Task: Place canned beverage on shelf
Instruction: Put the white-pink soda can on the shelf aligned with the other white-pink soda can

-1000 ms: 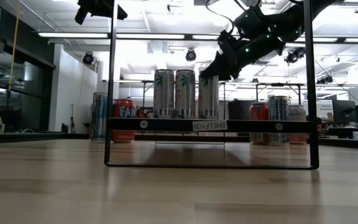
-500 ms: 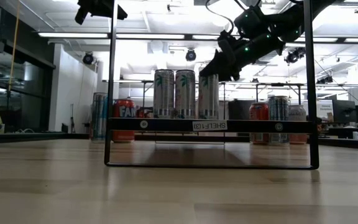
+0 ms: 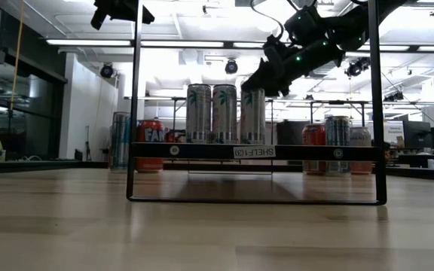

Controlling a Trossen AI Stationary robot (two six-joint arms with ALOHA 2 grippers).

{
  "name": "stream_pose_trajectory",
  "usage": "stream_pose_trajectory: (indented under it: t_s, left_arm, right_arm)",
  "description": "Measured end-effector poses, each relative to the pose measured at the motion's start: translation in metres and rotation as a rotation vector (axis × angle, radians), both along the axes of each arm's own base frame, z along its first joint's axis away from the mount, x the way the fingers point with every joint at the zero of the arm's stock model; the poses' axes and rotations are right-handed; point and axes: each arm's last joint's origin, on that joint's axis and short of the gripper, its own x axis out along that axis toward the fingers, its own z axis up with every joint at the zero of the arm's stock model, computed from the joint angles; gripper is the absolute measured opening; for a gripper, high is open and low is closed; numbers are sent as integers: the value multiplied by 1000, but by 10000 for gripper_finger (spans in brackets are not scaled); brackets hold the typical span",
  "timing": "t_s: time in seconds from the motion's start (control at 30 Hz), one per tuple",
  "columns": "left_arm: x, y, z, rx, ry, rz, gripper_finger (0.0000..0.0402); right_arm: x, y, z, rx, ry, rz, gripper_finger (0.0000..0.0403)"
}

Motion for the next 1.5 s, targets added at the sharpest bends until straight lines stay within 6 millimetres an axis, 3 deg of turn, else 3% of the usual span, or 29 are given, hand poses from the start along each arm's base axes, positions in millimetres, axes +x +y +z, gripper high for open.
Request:
stream_pose_trajectory:
  t_s: [0.17, 0.47, 0.67, 0.87, 1.17, 1.27, 1.33, 1.5]
  left_arm:
    - [0, 0, 0, 0, 0, 0, 0]
    - [0, 0, 0, 0, 1, 0, 0]
    - [0, 0, 0, 0, 1, 0, 0]
    - [0, 0, 0, 13, 10, -2, 0]
    - [0, 0, 0, 14, 10, -1, 0]
    - [0, 0, 0, 14, 10, -1, 0]
    - [0, 0, 0, 14, 10, -1, 0]
    - [0, 0, 0, 11, 7, 0, 0]
  right_arm:
    - [1, -1, 3, -6, -37, -4, 306]
    - [1, -1, 11, -10, -82, 0, 394]
    - [-3, 2, 43, -5, -149, -2, 390]
    - [-24, 13, 75, 36, -107, -14, 390]
    - [-46, 26, 84, 71, 93, 17, 387]
    - [-55, 32, 77, 104, 214, 23, 362]
    - [-61, 34, 67, 124, 283, 16, 322]
    - [-67, 37, 26, 195, 344, -12, 148]
